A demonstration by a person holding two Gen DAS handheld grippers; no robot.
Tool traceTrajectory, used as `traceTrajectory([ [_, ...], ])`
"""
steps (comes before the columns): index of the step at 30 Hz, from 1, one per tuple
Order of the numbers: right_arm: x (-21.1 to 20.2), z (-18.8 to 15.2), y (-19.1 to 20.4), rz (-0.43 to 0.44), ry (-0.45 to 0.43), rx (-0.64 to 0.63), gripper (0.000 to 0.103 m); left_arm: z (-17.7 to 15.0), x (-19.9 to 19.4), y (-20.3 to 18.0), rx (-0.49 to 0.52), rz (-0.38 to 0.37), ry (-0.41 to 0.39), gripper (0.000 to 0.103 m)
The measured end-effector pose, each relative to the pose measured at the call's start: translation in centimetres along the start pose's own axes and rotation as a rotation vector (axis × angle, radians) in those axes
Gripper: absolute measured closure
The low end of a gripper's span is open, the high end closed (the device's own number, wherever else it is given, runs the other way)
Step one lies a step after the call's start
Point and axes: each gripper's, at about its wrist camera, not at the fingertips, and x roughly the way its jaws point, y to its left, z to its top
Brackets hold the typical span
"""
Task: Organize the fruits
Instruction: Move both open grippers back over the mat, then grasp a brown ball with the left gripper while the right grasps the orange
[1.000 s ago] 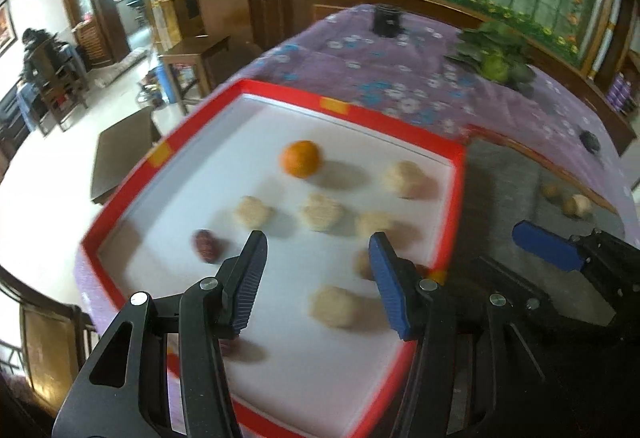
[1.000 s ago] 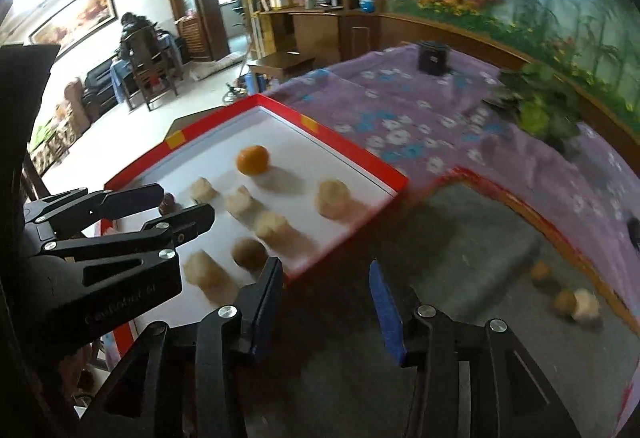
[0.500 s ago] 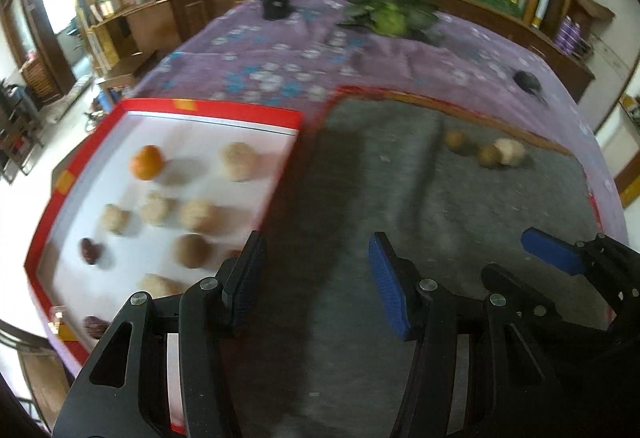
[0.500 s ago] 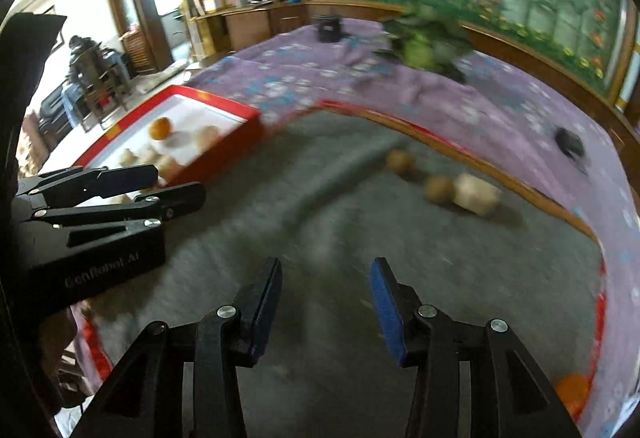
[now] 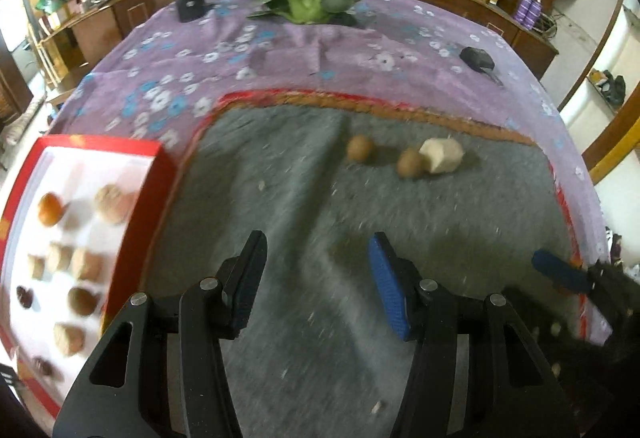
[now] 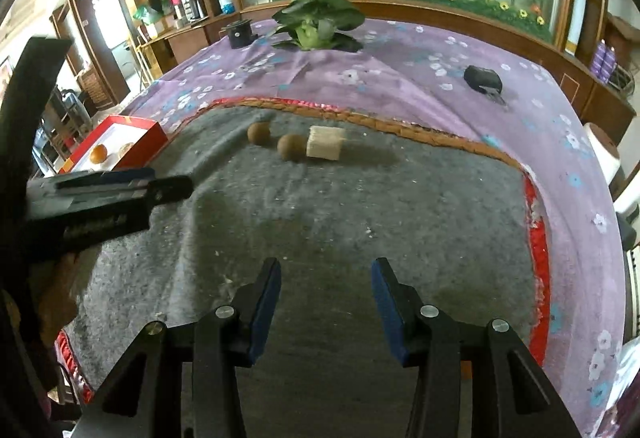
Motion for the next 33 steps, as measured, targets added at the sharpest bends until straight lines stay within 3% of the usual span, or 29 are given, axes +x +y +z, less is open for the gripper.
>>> traceTrajectory([
  [7,-0.4,0.5,-1.7,0.009,-0.029,0.027,0.057,3.1,2.9,-0.9,0.060,-0.036,0.004,0.050],
  [15,-0.5,1.4,-3.7,0.016,-0.049,0.064,0.057,4.7,5.0,-2.2,0.126,-0.024,-0.011,0.050],
  [17,-0.4,1.5,-4.0,0.018,-0.049,0.064,0.057,4.7,5.5,-2.5,0.147,-0.008,-0.004,0.055],
  [19,-0.6,1.5,-4.3,0.013,-0.053,0.059,0.057,4.5,5.8,-2.5,0.164,0.026,-0.008,0.070],
  [22,-1.7,1.5,-5.8,-0.018,-0.075,0.073,0.057,4.6,5.6,-1.7,0.150,0.023,-0.014,0.081],
  [24,-2.7,1.3,-7.2,-0.038,-0.088,0.096,0.057,4.7,5.3,-1.1,0.125,-0.003,-0.014,0.081],
  [29,-3.9,-0.1,-10.0,-0.098,-0.059,0.126,0.057,3.9,4.0,-1.4,0.135,0.009,-0.036,0.082],
  [33,-4.2,-1.2,-10.6,-0.080,-0.038,0.132,0.057,3.0,2.5,-1.7,0.135,0.005,-0.052,0.082],
])
